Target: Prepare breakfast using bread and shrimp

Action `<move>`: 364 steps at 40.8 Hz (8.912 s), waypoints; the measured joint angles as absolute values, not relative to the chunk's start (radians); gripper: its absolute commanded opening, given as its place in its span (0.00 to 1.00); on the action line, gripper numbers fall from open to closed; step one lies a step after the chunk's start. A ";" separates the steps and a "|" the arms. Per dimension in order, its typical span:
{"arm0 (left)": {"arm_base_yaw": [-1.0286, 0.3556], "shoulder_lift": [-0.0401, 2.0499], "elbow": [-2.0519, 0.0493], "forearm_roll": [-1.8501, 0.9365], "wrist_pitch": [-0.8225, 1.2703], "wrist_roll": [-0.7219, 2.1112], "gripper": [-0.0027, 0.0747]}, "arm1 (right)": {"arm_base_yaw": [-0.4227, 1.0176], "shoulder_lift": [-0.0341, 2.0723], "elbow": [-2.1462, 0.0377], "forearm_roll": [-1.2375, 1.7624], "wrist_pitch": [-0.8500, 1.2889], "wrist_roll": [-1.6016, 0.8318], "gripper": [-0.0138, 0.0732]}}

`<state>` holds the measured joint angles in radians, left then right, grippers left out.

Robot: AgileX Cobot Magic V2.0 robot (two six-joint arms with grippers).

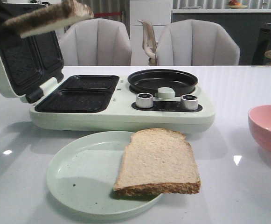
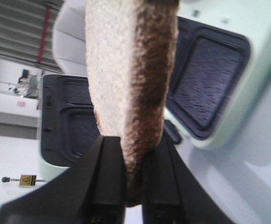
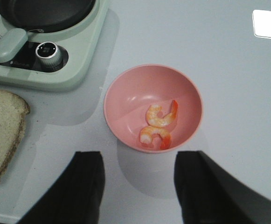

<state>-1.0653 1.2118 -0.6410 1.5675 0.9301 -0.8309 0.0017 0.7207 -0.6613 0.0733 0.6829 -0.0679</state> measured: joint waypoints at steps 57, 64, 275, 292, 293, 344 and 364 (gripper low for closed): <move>-0.460 2.074 -1.372 1.806 0.399 -0.806 0.53 | 0.002 0.721 -0.661 0.073 0.683 -0.068 0.69; -0.458 2.074 -1.372 1.809 0.420 -0.806 0.70 | 0.002 0.721 -0.661 0.073 0.683 -0.068 0.69; -0.693 0.887 -0.766 0.224 0.702 -0.343 0.69 | 0.387 2.028 -1.464 1.542 0.666 -0.976 0.39; -0.693 0.887 -0.766 0.227 0.702 -0.343 0.69 | 0.392 2.144 -1.529 1.572 0.626 -0.978 0.74; -0.693 0.887 -0.766 0.227 0.702 -0.343 0.69 | 0.392 2.144 -1.529 1.572 0.626 -0.978 0.74; -0.693 0.887 -0.766 0.266 0.702 -0.341 0.69 | 0.384 1.067 -0.918 -0.024 0.879 0.025 0.74; -0.693 0.939 -0.879 0.286 0.925 -0.341 0.49 | 0.384 0.847 -0.734 -0.024 0.855 0.025 0.74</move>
<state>-0.6929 0.9387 -0.8787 0.2860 0.9249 -0.3413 0.3841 0.8469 -0.7336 -0.0241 0.8546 0.0255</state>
